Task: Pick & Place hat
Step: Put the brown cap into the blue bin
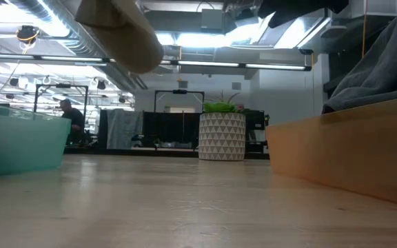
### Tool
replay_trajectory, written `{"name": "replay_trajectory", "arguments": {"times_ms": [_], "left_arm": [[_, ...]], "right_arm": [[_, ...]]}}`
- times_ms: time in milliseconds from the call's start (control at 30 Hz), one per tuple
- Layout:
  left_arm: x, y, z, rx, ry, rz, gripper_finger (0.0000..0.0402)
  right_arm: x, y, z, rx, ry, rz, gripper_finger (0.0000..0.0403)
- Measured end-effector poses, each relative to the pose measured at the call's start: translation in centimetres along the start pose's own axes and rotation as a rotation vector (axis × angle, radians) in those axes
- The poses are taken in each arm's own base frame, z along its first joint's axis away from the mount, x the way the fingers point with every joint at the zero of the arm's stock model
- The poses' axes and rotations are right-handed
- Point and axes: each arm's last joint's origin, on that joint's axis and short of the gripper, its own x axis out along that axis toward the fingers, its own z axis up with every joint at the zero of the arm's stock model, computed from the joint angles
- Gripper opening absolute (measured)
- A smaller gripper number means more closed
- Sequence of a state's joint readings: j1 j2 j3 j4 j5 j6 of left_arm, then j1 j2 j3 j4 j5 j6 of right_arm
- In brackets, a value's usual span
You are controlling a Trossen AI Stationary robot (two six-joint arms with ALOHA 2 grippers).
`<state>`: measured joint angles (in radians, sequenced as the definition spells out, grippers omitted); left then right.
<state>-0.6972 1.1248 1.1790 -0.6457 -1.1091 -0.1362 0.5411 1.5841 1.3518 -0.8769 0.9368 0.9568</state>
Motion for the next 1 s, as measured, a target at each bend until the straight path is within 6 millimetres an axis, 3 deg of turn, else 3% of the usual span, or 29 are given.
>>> {"name": "replay_trajectory", "arguments": {"times_ms": [333, 633, 833, 1000], "left_arm": [[-2.2, -0.2, -2.6, -0.133, 0.149, -0.148, 0.0030], [-3.4, 0.6, -5.1, -0.329, 0.392, -0.144, 0.0026], [-4.2, 2.4, -4.9, -0.401, 0.508, -0.076, 0.0026], [-5.0, 3.6, -3.8, -0.456, 0.632, -0.134, 0.0026]], "right_arm": [[0.0, 0.9, 0.5, 0.099, -0.002, 0.088, 0.0172], [0.2, 1.6, 0.6, 0.096, -0.032, 0.113, 0.0172], [0.5, 2.2, 0.7, 0.123, -0.047, 0.128, 0.0172], [0.6, 2.4, 0.5, 0.126, -0.048, 0.129, 0.0172]]}}
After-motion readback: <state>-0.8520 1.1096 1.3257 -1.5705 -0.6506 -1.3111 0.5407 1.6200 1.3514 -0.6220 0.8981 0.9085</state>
